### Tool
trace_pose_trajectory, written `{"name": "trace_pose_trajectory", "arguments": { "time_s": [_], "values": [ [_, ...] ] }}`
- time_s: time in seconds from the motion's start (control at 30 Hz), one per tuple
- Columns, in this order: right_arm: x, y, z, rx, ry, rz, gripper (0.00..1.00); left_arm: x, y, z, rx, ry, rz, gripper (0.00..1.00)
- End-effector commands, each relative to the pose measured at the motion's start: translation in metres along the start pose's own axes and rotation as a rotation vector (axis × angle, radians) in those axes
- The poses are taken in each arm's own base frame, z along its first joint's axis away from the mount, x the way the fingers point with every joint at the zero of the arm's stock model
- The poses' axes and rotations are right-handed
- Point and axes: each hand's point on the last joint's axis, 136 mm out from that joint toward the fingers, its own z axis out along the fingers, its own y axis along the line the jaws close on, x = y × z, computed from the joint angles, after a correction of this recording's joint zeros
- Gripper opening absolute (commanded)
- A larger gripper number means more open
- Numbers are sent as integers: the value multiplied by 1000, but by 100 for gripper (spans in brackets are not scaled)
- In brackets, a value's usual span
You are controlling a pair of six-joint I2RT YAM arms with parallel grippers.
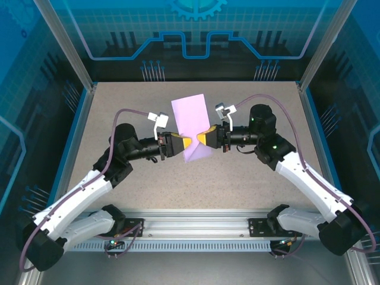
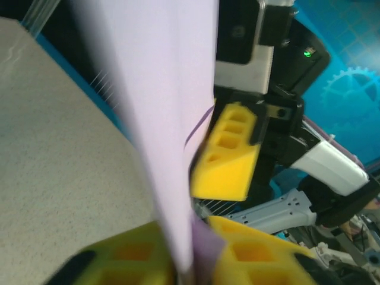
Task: Fold a paper plane with a square sheet of paper (fold left side to right side)
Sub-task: Turn over the paper at the center of the table.
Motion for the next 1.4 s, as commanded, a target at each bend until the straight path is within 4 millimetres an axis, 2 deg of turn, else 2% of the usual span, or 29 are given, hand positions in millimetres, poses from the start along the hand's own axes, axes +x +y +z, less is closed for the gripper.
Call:
{"name": "trace_pose_trajectory", "arguments": {
  "time_s": [0.0,0.03,0.17,0.23,0.3,0.33,0.4,0.43,0.53,0.67,0.77,0.9,1.03,1.13,1.37],
  "values": [
    [2,-3,-12,62,-15,-7,20,1,15,1,-134,14,51,8],
    [5,-9,-16,98,-14,4,24,4,23,1,-180,30,59,1],
    [24,-48,-44,353,10,66,35,24,54,1,-383,133,86,0],
    [44,-81,-72,586,46,124,43,36,71,-2,-521,195,114,0],
    [63,-107,-103,791,82,173,44,45,85,-6,-662,262,154,0],
    [74,-120,-121,899,98,211,49,48,91,-8,-737,294,179,0],
    [92,-138,-151,1051,112,268,53,57,101,-13,-879,363,218,0],
    [104,-147,-166,1118,117,299,59,62,108,-15,-953,398,238,0],
    [127,-161,-194,1240,110,344,73,68,123,-25,-1172,451,252,0],
    [150,-169,-225,1386,93,360,99,73,140,-38,-1449,504,262,0],
    [162,-172,-239,1458,100,345,100,82,154,-38,-1608,547,233,0],
    [169,-174,-248,1502,116,335,100,100,171,-18,-1697,544,125,0],
    [167,-176,-248,1504,110,325,100,115,185,-7,-1827,543,31,0],
    [167,-177,-247,1499,108,323,100,123,194,1,-1894,574,24,0],
    [170,-180,-243,1473,109,318,100,143,214,16,-1944,648,14,0]
  ]
}}
